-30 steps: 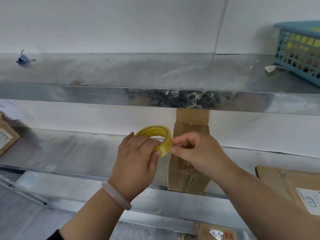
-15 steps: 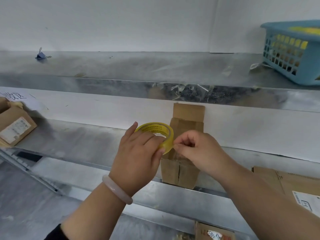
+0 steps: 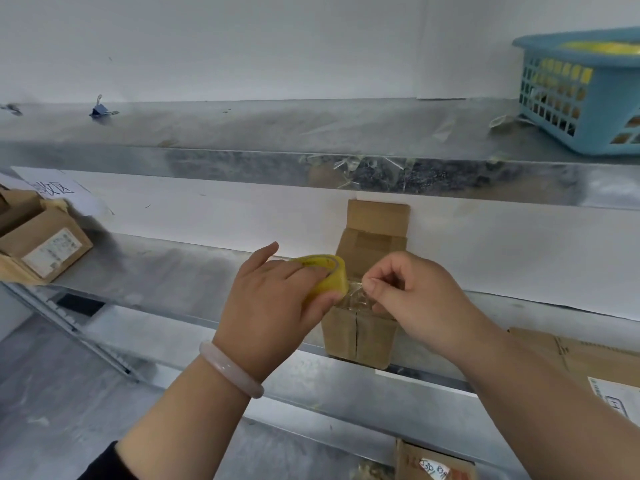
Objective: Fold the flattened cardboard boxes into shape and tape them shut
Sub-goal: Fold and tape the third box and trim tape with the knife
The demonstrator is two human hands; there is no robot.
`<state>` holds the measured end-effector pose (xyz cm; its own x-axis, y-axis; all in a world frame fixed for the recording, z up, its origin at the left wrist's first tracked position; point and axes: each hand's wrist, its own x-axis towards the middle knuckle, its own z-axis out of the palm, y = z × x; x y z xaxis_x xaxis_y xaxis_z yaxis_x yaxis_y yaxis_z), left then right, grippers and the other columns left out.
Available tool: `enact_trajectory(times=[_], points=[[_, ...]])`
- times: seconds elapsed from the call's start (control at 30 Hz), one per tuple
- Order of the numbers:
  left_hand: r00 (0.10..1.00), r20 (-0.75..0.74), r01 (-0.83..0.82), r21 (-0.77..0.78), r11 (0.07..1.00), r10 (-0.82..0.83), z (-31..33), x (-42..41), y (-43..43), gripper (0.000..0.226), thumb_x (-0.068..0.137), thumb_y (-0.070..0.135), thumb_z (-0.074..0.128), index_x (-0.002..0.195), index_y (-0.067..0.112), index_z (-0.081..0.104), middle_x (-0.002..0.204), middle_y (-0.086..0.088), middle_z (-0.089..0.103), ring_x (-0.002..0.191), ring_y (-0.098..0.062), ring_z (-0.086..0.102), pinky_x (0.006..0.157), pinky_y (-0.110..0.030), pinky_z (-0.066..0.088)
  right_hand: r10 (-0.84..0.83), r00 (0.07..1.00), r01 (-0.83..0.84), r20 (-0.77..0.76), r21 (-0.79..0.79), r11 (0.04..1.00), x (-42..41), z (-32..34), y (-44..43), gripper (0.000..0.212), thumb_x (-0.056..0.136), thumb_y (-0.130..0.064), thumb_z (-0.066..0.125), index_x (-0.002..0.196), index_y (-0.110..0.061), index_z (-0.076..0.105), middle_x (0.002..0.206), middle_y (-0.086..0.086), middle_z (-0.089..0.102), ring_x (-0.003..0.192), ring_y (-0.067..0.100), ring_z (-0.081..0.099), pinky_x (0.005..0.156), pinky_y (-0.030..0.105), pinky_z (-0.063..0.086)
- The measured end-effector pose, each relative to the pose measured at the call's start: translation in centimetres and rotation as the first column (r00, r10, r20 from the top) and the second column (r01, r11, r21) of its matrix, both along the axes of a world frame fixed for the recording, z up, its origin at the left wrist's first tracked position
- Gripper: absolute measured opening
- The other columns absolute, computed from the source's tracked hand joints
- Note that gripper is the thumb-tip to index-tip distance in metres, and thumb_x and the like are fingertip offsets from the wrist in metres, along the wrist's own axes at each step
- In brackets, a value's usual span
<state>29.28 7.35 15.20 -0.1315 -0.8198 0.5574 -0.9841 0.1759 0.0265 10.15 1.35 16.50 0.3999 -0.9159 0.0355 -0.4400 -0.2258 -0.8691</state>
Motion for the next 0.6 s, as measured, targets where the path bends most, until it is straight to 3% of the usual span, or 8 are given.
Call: enact_trajectory(times=[0.17,0.23,0.3,0.37,0.5,0.6], points=[[0.997,-0.062,-0.037,0.12,0.992,0.045,1.1,1.7,-0.4,0.071,0.083,0.079,0.026,0.091,0.028,0.074,0.078,0.009,0.073,0.073,-0.01,0.068,0.103,-0.041,0.04,-0.055,0.997,0.053,0.048,0.04,0.998,0.5,0.7,1.5,0.008,0.095,-0.025,0.06,0.087,-0.027,0.062,0.086,-0.01,0.072,0.078,0.004,0.07,0.081,0.033,0.057],[0.992,-0.123,0.021,0.134,0.991,-0.005,1.2,2.6,-0.6,0.073,0.083,0.081,0.022,0.09,0.029,0.073,0.078,0.012,0.072,0.074,-0.007,0.065,0.106,-0.042,0.038,-0.102,0.981,0.085,0.168,0.106,0.991,1.0,0.7,1.6,0.008,0.097,-0.018,0.058,0.089,-0.02,0.061,0.086,-0.008,0.075,0.079,0.008,0.072,0.083,0.039,0.057],[0.953,-0.277,0.164,0.137,0.977,-0.121,1.0,3.7,-0.6,0.063,0.087,0.076,0.025,0.093,0.03,0.068,0.082,0.016,0.069,0.078,-0.002,0.062,0.112,-0.038,0.031,-0.168,0.926,0.1,0.337,0.21,0.973,1.3,0.8,1.4,0.008,0.099,-0.008,0.054,0.091,-0.011,0.057,0.088,-0.001,0.077,0.082,0.017,0.074,0.081,0.044,0.058],[0.875,-0.425,0.305,0.109,0.946,-0.233,0.6,4.6,-0.5,0.046,0.091,0.068,0.033,0.096,0.033,0.063,0.089,0.018,0.067,0.084,-0.001,0.06,0.113,-0.032,0.026,-0.242,0.842,0.088,0.481,0.321,0.943,1.6,0.7,1.3,0.01,0.098,0.0,0.05,0.09,-0.005,0.053,0.088,0.009,0.076,0.082,0.021,0.074,0.073,0.04,0.059],[0.834,-0.456,0.383,0.072,0.921,-0.311,0.1,5.9,-0.5,0.021,0.091,0.049,0.048,0.098,0.033,0.059,0.085,0.021,0.062,0.081,-0.002,0.059,0.112,-0.03,0.029,-0.316,0.806,0.145,0.501,0.35,0.925,2.4,0.2,2.0,0.012,0.098,0.003,0.049,0.089,-0.003,0.053,0.083,0.011,0.075,0.076,0.021,0.074,0.066,0.034,0.061],[0.8,-0.491,0.438,0.088,0.895,-0.344,0.1,6.4,-0.8,0.017,0.088,0.043,0.049,0.097,0.031,0.058,0.084,0.022,0.061,0.079,-0.004,0.057,0.106,-0.02,0.032,-0.36,0.793,0.192,0.492,0.358,0.914,2.5,-0.1,2.4,0.013,0.098,0.003,0.049,0.088,-0.002,0.054,0.081,0.01,0.075,0.075,0.021,0.073,0.068,0.036,0.061]])
